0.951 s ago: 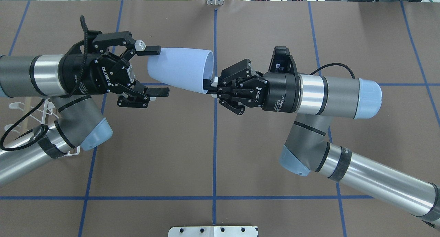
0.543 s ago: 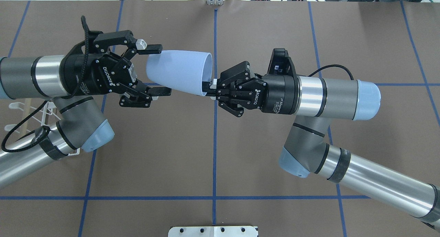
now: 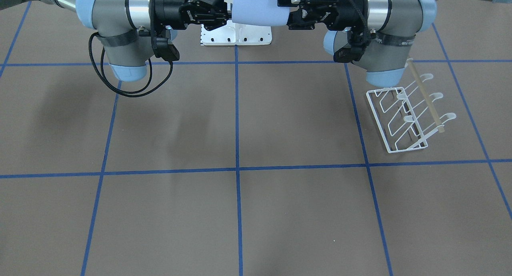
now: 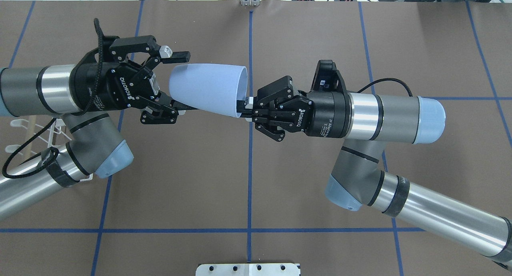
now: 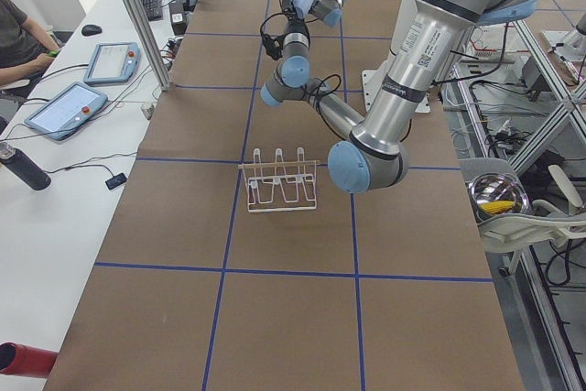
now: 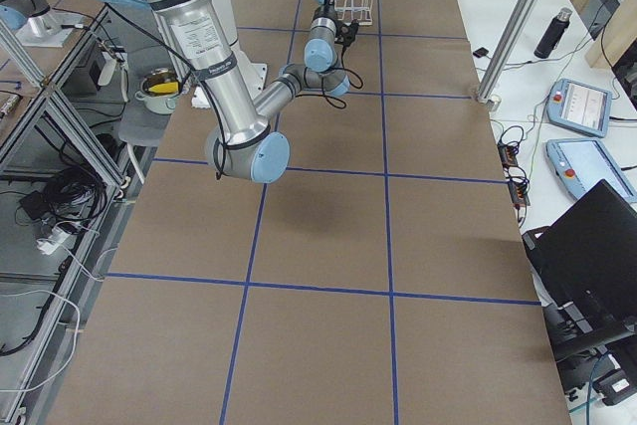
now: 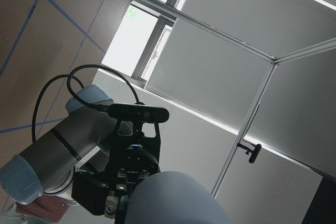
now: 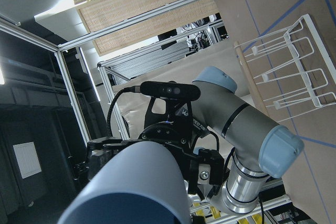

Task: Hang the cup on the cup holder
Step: 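Close the left gripper on the cup's base end beside the right gripper, then open the right gripper and withdraw it while the left gripper lifts the cup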

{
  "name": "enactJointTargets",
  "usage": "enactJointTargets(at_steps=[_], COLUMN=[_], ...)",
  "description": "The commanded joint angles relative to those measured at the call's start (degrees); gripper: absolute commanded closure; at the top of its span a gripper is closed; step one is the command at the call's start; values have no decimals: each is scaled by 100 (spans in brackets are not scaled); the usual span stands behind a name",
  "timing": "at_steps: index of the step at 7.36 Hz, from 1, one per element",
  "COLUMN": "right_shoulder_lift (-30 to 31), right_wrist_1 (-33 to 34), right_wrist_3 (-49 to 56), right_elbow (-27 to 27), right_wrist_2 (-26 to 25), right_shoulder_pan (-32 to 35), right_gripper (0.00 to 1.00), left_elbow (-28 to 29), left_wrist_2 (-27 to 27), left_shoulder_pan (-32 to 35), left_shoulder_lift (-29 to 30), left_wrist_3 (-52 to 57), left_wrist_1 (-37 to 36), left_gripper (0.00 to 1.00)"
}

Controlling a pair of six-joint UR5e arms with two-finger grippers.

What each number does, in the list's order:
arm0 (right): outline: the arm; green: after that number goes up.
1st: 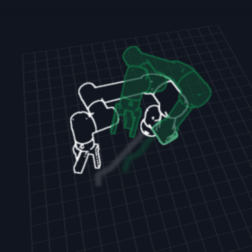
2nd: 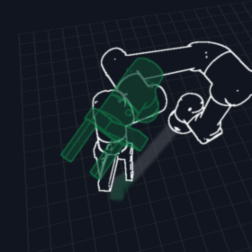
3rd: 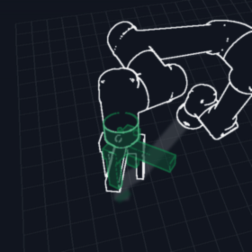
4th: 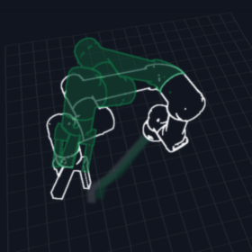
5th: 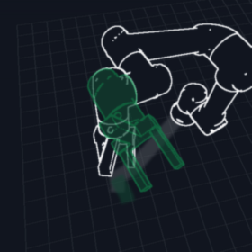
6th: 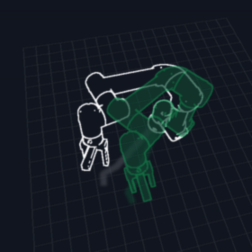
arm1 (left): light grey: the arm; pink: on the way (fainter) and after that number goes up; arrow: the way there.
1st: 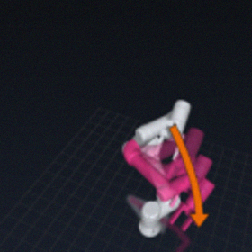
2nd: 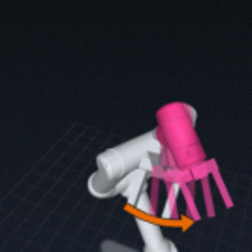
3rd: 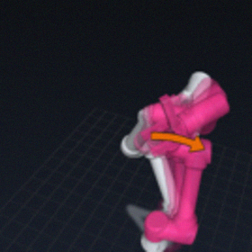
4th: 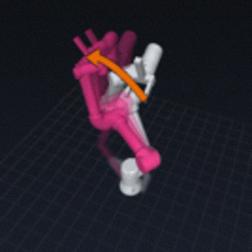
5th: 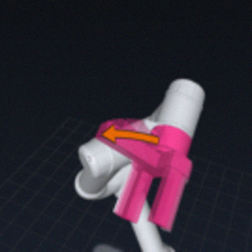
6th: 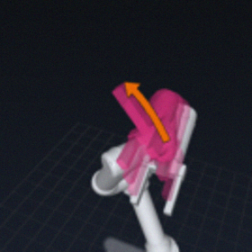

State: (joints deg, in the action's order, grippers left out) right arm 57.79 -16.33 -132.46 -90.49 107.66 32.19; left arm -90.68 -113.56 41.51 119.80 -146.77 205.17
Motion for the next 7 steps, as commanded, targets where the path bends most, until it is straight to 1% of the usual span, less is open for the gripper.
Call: enactJointTargets(at_steps=[1, 2, 3, 5, 7], right_shoulder_lift=[-31, -13, -5, 4, 135], right_wrist_1=[-2, -2, -2, -2, 7], right_wrist_3=[10, 1, -8, 1, 62], right_elbow=[5, 5, 5, -47, -127], right_wrist_2=[-26, -43, -43, -35, -8], right_shoulder_pan=[-2, -2, -2, 103, 444], right_gripper=[100, 16, 1, 0, 0], left_elbow=[-37, -37, -37, -37, -55], left_wrist_2=[1, 1, 1, -8, 88], left_shoulder_pan=[-12, -12, -12, -21, -3], left_shoulder_lift=[-9, -18, -44, -62, -71], left_wrist_3=[-10, -10, -1, -1, 51], left_wrist_1=[5, 5, 5, 31, -73], left_gripper=[25, 66, 100, 100, 100])
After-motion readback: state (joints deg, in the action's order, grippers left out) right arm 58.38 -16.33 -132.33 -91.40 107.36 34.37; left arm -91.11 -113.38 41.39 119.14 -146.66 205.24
